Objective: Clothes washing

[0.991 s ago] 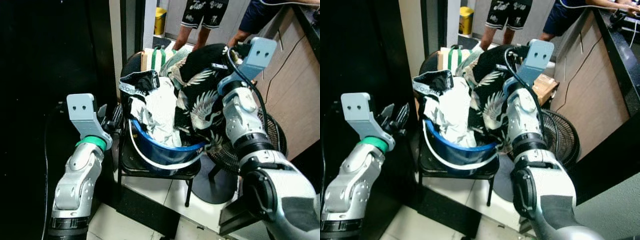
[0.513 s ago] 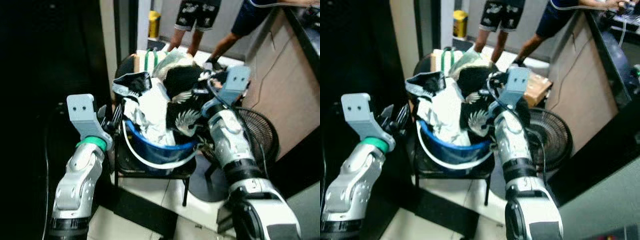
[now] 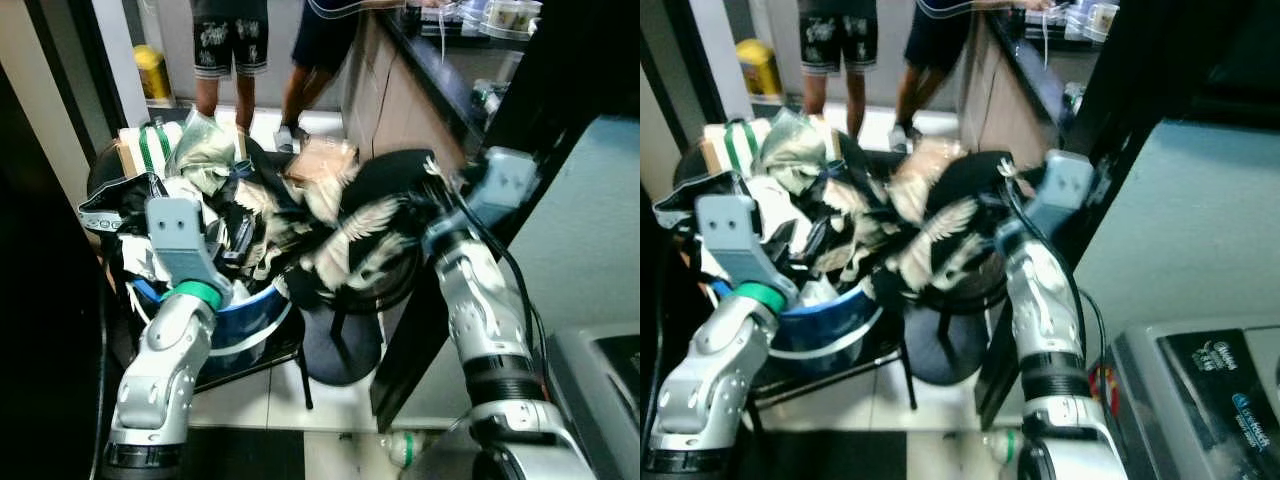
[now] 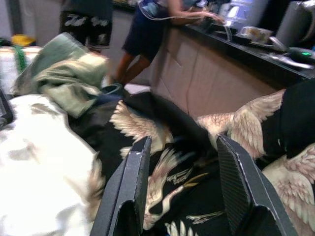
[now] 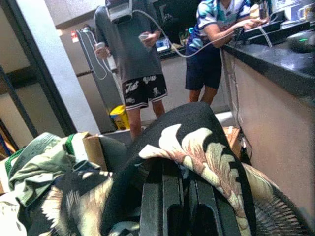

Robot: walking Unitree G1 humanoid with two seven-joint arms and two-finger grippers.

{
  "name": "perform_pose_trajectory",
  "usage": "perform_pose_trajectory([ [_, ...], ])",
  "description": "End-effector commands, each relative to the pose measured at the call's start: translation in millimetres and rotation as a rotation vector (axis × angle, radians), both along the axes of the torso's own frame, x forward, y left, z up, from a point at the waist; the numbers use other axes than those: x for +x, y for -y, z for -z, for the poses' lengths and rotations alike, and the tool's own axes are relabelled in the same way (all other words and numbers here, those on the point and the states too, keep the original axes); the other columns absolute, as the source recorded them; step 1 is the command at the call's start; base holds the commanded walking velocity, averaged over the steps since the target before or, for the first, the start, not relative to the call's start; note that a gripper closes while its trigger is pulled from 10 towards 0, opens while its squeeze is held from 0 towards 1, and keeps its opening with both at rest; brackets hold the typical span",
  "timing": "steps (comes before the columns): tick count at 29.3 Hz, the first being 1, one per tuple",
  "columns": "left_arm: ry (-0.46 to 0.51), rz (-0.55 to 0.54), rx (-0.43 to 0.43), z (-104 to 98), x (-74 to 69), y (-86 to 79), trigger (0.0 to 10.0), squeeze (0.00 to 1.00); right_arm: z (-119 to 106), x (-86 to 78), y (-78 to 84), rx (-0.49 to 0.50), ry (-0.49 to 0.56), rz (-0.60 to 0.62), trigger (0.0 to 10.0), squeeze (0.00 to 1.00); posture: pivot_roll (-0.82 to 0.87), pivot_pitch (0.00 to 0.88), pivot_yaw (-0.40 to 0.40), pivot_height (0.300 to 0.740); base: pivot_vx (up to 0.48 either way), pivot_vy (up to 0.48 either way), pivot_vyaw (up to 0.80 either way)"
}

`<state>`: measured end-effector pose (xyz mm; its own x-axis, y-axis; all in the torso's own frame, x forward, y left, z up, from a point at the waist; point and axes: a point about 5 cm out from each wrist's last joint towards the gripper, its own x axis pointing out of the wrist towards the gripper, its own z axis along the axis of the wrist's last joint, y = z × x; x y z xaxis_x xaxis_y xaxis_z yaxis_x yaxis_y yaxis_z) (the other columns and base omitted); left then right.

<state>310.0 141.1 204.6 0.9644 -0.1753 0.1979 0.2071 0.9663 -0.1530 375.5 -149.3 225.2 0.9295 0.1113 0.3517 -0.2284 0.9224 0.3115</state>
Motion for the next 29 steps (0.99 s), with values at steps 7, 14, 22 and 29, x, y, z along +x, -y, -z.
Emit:
perform_pose_trajectory([
  [7,-0.005,0.005,0.003,2.9,-0.2,0.6,10.0,0.0,-4.7,-0.6,10.8,0.025,0.011,0.027,10.0,0.0,0.07,0.01,-0.05,0.74,0.0,0.0,-0.8],
  [14,-0.006,0.011,0.004,3.5,-1.4,1.2,10.0,0.0,-3.9,-2.2,23.3,0.038,0.001,0.046,10.0,0.0,0.07,0.013,-0.051,0.74,0.0,0.0,-0.8],
  [22,-0.009,0.017,0.006,4.6,-3.1,1.4,10.0,0.0,-2.8,-4.0,32.2,0.025,-0.014,0.069,10.0,0.0,0.07,0.021,-0.051,0.74,0.0,0.0,-0.8],
  [29,-0.009,0.02,0.006,3.8,-2.3,1.5,10.0,0.0,-11.5,-1.9,32.4,0.009,-0.004,0.081,10.0,0.0,0.07,0.031,-0.045,0.74,0.0,0.0,-0.8],
])
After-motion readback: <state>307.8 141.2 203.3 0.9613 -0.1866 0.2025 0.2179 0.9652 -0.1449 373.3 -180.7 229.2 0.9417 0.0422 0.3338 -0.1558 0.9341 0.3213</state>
